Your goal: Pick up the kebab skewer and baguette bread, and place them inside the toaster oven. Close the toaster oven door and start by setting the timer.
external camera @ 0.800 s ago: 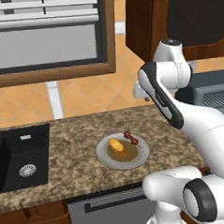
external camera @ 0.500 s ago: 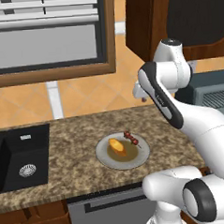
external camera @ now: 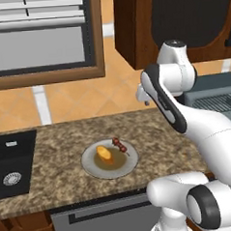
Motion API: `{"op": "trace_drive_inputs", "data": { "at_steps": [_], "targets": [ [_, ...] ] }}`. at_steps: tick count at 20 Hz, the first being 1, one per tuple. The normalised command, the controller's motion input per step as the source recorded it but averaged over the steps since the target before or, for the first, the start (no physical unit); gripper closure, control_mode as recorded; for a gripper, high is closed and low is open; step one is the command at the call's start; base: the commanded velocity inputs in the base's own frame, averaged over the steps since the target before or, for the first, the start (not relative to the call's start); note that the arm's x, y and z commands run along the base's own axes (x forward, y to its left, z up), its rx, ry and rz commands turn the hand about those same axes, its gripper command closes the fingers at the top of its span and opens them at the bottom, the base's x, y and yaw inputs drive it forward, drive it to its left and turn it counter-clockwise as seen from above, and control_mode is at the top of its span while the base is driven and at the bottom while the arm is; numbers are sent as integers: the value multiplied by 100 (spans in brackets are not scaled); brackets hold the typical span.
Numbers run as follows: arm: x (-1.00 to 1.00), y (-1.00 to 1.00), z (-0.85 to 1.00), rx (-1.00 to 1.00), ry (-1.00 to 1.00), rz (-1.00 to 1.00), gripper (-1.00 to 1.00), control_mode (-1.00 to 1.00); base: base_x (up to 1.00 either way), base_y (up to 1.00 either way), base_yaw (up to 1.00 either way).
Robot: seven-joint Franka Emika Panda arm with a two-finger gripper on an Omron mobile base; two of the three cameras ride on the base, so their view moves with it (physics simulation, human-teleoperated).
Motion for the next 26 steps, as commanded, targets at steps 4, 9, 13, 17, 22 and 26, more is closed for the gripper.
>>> {"op": "trace_drive_inputs", "data": {
  "at_steps": [4, 9, 13, 17, 22, 26],
  "targets": [
    [0, 0, 0, 0, 0, 0, -100, 100, 0, -61, 0],
    [0, 0, 0, 0, 0, 0, -100, 100, 1, -16, 0],
    [0, 0, 0, 0, 0, 0, -100, 100, 0, 0, 0],
    [0, 0, 0, 0, 0, 0, -100, 100, 0, 0, 0],
    [0, 0, 0, 0, 0, 0, -100, -100, 0, 0, 0],
    [-5, -15, -7, 0, -2, 1, -100, -100, 0, 0, 0]
  ]
}}
